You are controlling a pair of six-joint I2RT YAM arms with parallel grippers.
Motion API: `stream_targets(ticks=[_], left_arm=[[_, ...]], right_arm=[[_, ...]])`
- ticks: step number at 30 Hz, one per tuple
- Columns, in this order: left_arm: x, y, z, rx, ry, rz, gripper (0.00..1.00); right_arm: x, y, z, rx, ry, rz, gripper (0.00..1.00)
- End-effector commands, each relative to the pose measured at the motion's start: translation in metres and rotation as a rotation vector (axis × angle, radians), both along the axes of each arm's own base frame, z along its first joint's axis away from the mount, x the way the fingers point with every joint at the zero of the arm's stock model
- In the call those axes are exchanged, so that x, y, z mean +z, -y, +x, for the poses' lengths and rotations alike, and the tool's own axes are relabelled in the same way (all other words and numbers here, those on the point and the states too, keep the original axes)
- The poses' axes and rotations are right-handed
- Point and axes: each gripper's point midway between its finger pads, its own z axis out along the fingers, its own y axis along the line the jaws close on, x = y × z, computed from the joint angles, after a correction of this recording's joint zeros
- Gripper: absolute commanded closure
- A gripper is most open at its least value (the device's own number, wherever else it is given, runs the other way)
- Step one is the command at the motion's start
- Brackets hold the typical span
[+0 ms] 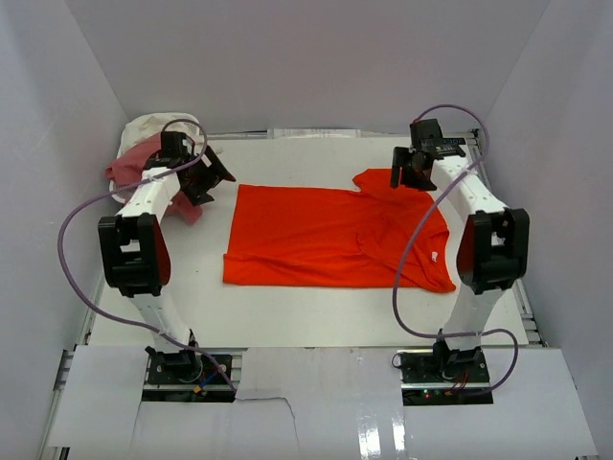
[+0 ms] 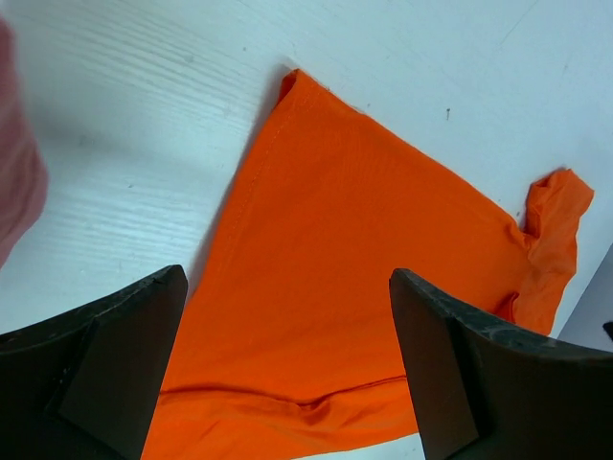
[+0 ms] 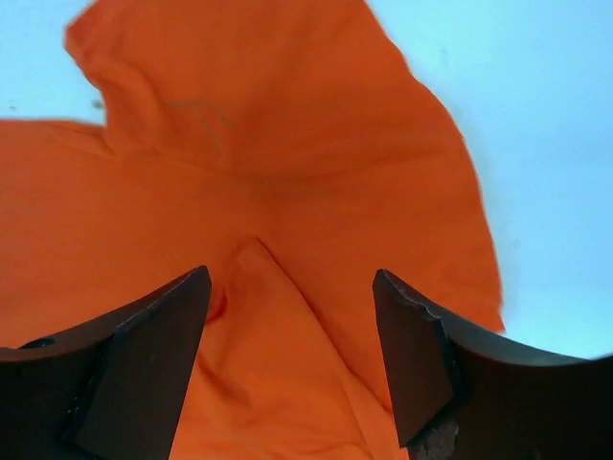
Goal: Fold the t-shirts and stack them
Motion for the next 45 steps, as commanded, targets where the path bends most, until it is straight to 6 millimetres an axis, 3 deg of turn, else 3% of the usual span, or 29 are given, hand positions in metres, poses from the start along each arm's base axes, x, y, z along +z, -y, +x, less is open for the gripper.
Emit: stream_targets(ticks=[1,2,3,4,5,6,7,10,16,17,23,27,30,32,33,34,37,40,45], left_arm=[[0.006,0.021,0.019,-0.078,0.029,-0.034,0.02],[-0.005,0.022,0.024,-0.08,0.012,-0.039,0.02],[-0.002,0.023,0.032,-0.084,0.027,-0.045,0.02],[-0.013,0.042,0.034,-0.126,0.015,-0.051,0.02],[-0.016,0.045,0.037,-0.136,0.012,-0.056,0.02],[-0.013,0.049,0.042,-0.142,0.02,-0.064,0.02],[-0.016,0.053,0.043,-0.152,0.015,-0.069,0.02],[-0.022,0.059,0.051,-0.16,0.022,-0.064,0.02],[-0.035,0.059,0.064,-0.157,0.007,-0.049,0.04],[-0.03,0.059,0.07,-0.157,0.022,-0.047,0.04],[-0.041,0.06,0.078,-0.15,-0.005,-0.05,0.04],[-0.052,0.06,0.075,-0.151,-0.029,-0.05,0.04],[-0.055,0.06,0.073,-0.153,-0.036,-0.05,0.04],[-0.055,0.059,0.072,-0.152,-0.035,-0.045,0.04],[-0.054,0.059,0.072,-0.152,-0.034,-0.04,0.04],[-0.054,0.058,0.073,-0.152,-0.033,-0.037,0.04],[-0.053,0.057,0.072,-0.149,-0.03,-0.029,0.04],[-0.054,0.057,0.07,-0.15,-0.033,-0.028,0.04],[-0.056,0.057,0.065,-0.149,-0.039,-0.029,0.04]], right_arm=[[0.025,-0.026,0.059,0.104,0.133,0.075,0.25],[0.004,-0.029,0.072,0.109,0.098,0.076,0.25],[0.004,-0.035,0.083,0.126,0.108,0.087,0.26],[-0.001,-0.04,0.106,0.145,0.124,0.092,0.28],[-0.002,-0.045,0.115,0.162,0.133,0.107,0.28],[0.01,-0.048,0.132,0.168,0.178,0.112,0.29],[-0.012,-0.054,0.14,0.189,0.147,0.135,0.29],[-0.028,-0.055,0.163,0.207,0.161,0.166,0.29],[-0.058,-0.049,0.178,0.195,0.152,0.292,0.25],[-0.06,-0.048,0.179,0.188,0.154,0.3,0.25],[-0.075,-0.045,0.178,0.179,0.133,0.301,0.28],[-0.083,-0.047,0.173,0.181,0.108,0.316,0.45],[-0.087,-0.049,0.17,0.185,0.091,0.336,0.81],[-0.087,-0.05,0.169,0.186,0.086,0.352,0.85],[-0.087,-0.05,0.168,0.189,0.083,0.36,0.85],[-0.087,-0.049,0.166,0.188,0.074,0.363,0.79],[-0.087,-0.041,0.163,0.169,0.072,0.331,0.5],[-0.082,-0.028,0.162,0.149,0.093,0.272,0.44],[-0.07,-0.004,0.163,0.102,0.114,0.241,0.43]])
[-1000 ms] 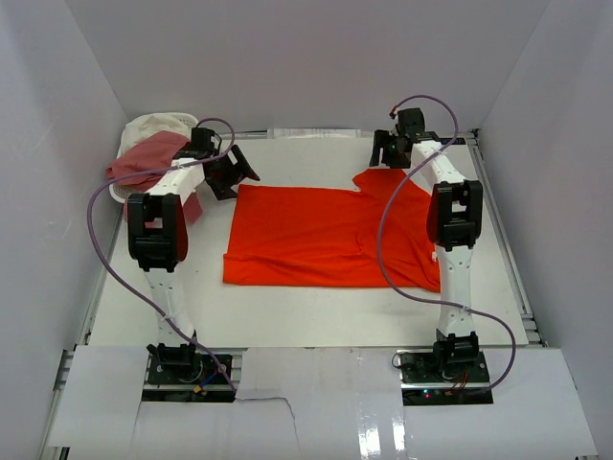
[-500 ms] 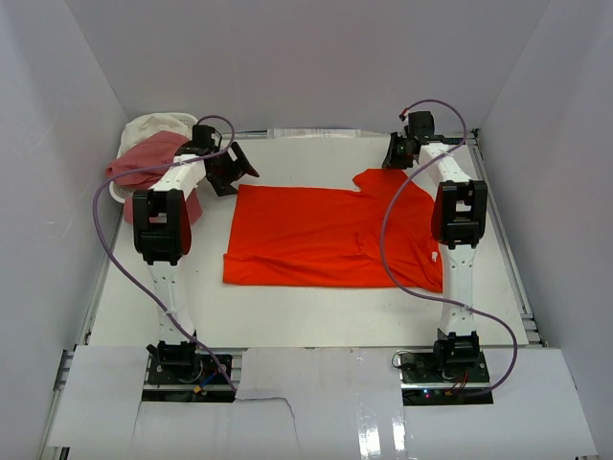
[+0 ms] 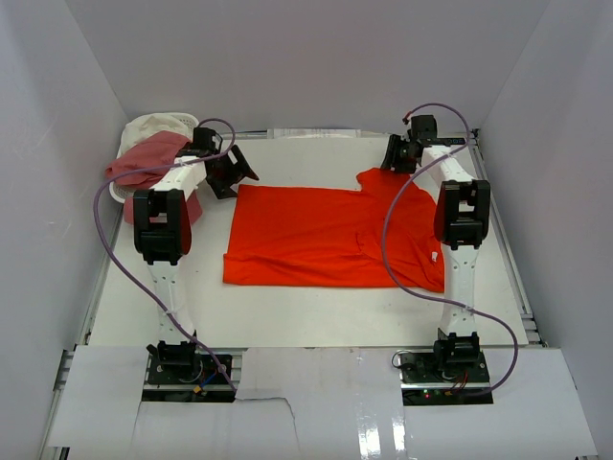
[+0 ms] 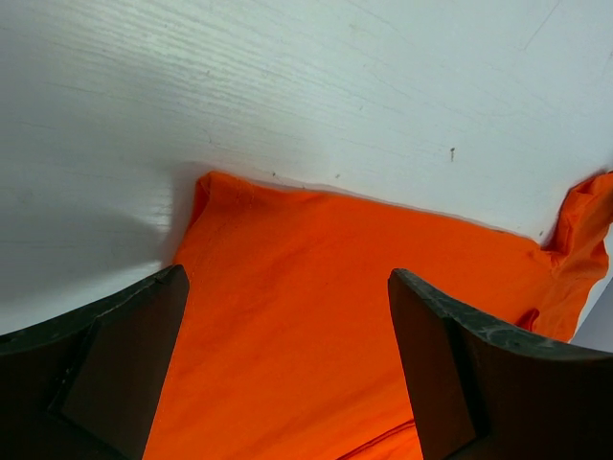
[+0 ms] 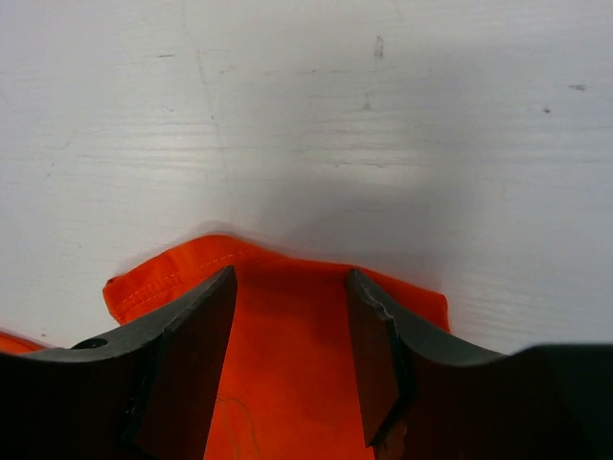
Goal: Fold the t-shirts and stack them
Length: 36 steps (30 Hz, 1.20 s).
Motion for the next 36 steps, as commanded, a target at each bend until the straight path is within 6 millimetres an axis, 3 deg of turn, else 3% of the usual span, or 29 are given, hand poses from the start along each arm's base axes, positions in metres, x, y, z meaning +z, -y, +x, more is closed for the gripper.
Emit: stream_targets(ticks=[1,3,7,8,15,22,29,36], left_arm=[[0.016,-0.003,-0.003,-0.004,0.036,0.014,0.04],[0.018,-0.004,-0.003,-0.003,0.041,0.019,0.03],[0.021,-0.004,-0.004,-0.003,0.049,0.022,0.03],[0.023,-0.004,-0.003,-0.002,0.054,0.021,0.04],[0.023,-0.005,-0.004,-0.005,0.054,0.025,0.03],[0.025,-0.003,-0.004,-0.01,0.056,0.016,0.03],[0.024,-0.003,-0.005,-0.008,0.055,0.018,0.03],[0.024,-0.004,-0.005,-0.005,0.054,0.02,0.03]], right_arm=[[0.028,0.031,0.003,-0.055,0.051,-0.046,0.43],[0.031,0.042,0.004,-0.068,0.057,-0.049,0.43],[0.032,0.046,0.002,-0.065,0.055,-0.045,0.43],[0.033,0.064,0.003,-0.093,0.057,-0.043,0.43],[0.048,0.073,-0.002,-0.107,0.107,-0.008,0.43],[0.03,0.07,-0.003,-0.086,0.033,0.057,0.42],[0.019,0.055,-0.004,-0.032,-0.012,0.132,0.43],[0.014,0.061,-0.014,-0.058,-0.04,0.094,0.44]])
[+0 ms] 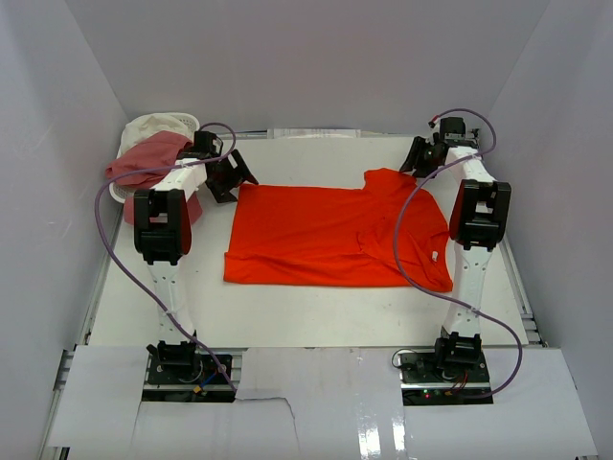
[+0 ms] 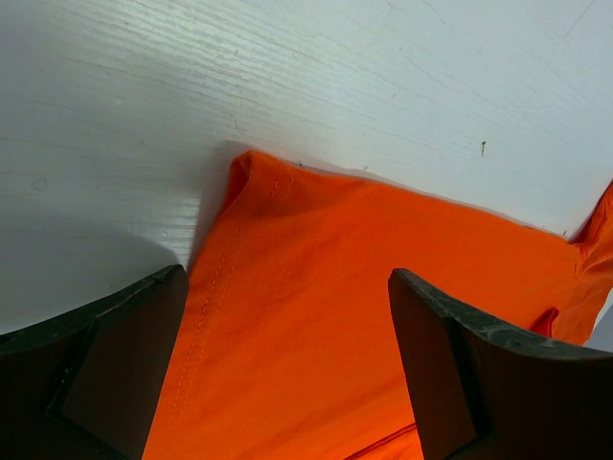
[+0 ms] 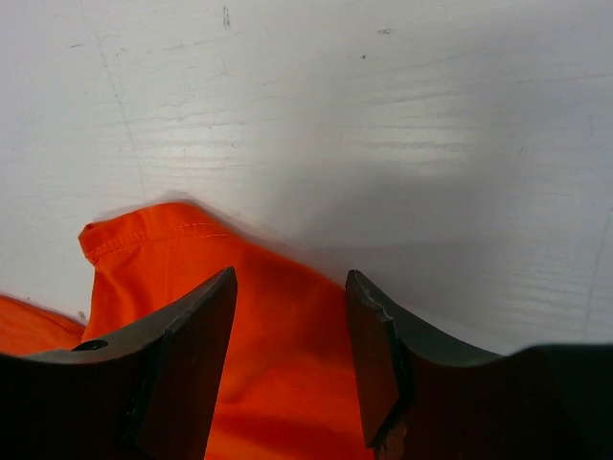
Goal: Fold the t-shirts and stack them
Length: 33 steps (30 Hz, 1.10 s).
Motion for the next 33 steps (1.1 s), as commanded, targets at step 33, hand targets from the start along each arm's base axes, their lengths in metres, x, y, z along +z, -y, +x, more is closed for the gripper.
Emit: stream_targets(ticks=[33], left_arm=[[0.042,-0.001,0.005,-0.009,0.095,0.001,0.03]], right_arm=[[0.074,-0.056,-0.01,0.229,0.164,0.228,0.71]])
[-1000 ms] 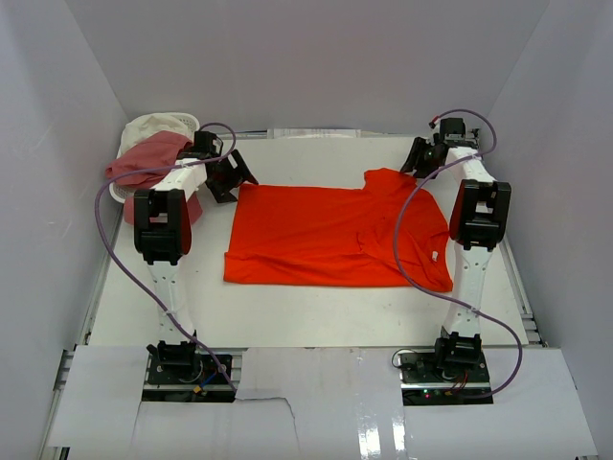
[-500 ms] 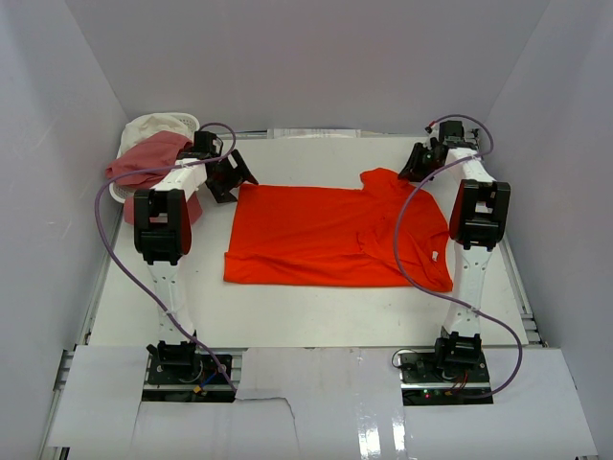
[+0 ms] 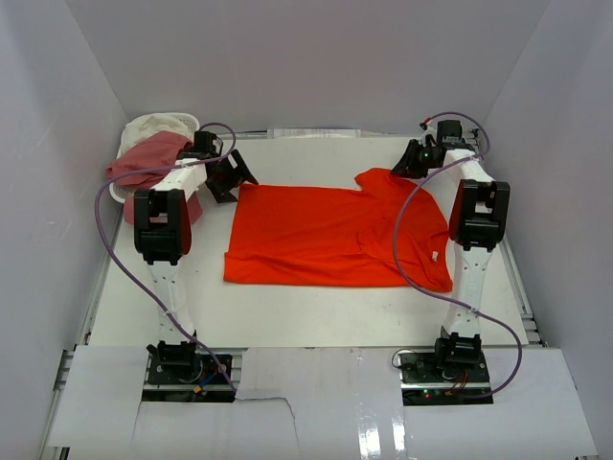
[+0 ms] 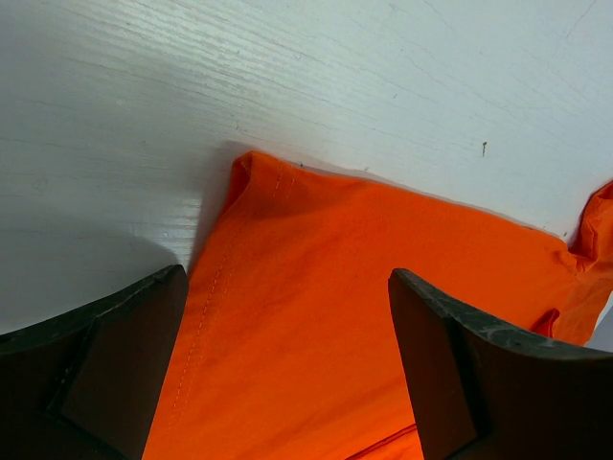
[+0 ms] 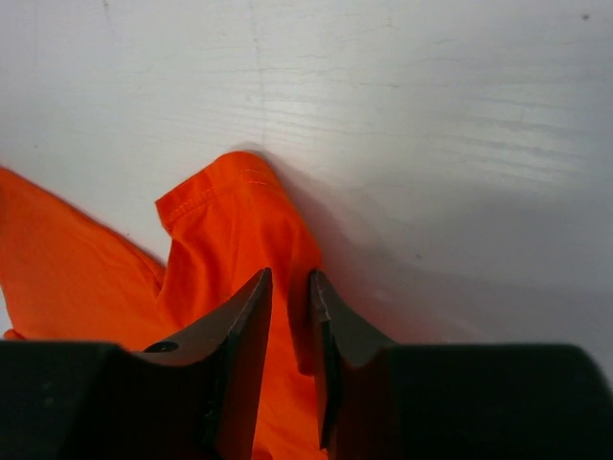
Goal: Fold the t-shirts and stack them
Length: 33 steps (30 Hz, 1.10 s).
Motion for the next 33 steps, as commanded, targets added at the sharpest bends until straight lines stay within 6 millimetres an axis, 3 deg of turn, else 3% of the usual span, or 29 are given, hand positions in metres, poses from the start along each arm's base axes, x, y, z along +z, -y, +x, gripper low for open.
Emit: stream_targets(ticks=[1,7,10,13,19,21,22,26,33], left_arm=[[0.042,0.0,0.005,-0.01,0.092,-0.002,0.03],[0.042,0.0,0.004,-0.009,0.091,-0.002,0.03],[0.041,0.0,0.003,-0.01,0.089,0.0,0.03],[0.041,0.0,0.003,-0.01,0.09,0.0,0.03],[0.042,0.0,0.003,-0.01,0.092,0.0,0.03],[0.043,0.0,0.002,-0.01,0.093,0.0,0.03],[0.043,0.0,0.002,-0.01,0.093,0.0,0.03],[0.041,0.001,0.001,-0.014,0.089,-0.002,0.03],[0.042,0.001,0.0,-0.015,0.093,0.01,0.03]], right_arm=[[0.067,-0.014,0.001,0.077,0.169,0.046,0.73],[0.071,-0.029,-0.027,0.151,0.148,0.087,0.91],[0.076,-0.036,-0.042,0.182,0.148,0.098,0.92],[0.07,-0.039,-0.062,0.204,0.11,0.106,0.92],[0.034,-0.038,-0.108,0.205,-0.063,0.044,0.92],[0.018,-0.033,-0.124,0.2,-0.129,-0.003,0.89],[0.013,-0.031,-0.129,0.2,-0.145,-0.015,0.76],[0.007,-0.027,-0.137,0.198,-0.148,-0.037,0.57],[0.037,-0.033,-0.116,0.174,-0.039,-0.003,0.53]])
